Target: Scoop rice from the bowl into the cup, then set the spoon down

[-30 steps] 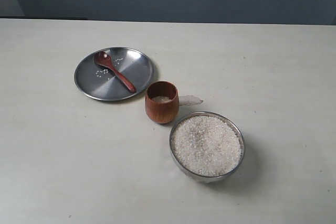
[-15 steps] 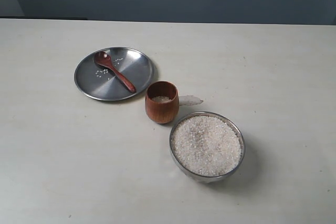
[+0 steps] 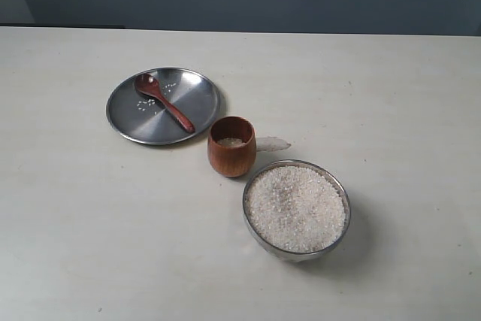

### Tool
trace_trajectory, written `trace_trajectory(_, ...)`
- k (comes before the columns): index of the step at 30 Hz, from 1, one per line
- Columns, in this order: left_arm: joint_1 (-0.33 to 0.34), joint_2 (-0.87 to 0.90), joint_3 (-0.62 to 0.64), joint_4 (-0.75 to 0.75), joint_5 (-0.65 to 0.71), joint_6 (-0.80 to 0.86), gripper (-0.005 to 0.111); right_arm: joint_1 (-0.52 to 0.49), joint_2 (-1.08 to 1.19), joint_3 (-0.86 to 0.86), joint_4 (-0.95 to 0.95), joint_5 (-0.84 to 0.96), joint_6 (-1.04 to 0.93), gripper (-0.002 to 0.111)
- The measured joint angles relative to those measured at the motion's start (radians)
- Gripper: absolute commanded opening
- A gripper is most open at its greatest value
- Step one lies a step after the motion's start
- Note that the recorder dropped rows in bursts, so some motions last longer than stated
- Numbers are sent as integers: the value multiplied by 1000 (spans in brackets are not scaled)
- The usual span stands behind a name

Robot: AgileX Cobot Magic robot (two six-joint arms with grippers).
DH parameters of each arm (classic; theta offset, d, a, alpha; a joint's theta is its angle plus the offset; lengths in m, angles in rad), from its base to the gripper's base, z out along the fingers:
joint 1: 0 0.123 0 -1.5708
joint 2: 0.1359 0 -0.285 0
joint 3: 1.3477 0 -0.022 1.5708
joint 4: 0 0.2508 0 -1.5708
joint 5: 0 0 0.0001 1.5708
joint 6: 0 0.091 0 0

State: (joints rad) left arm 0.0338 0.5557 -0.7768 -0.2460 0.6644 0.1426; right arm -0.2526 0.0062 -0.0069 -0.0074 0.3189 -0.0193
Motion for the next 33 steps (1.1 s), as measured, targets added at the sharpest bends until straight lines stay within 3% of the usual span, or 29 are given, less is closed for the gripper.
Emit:
trace_trajectory(21, 0, 0, 0, 0, 0, 0, 0, 148, 0, 0, 0, 4, 19, -1)
trace_trajectory(33, 0, 0, 0, 0, 0, 0, 0, 159, 0, 0, 0, 8, 19, -1)
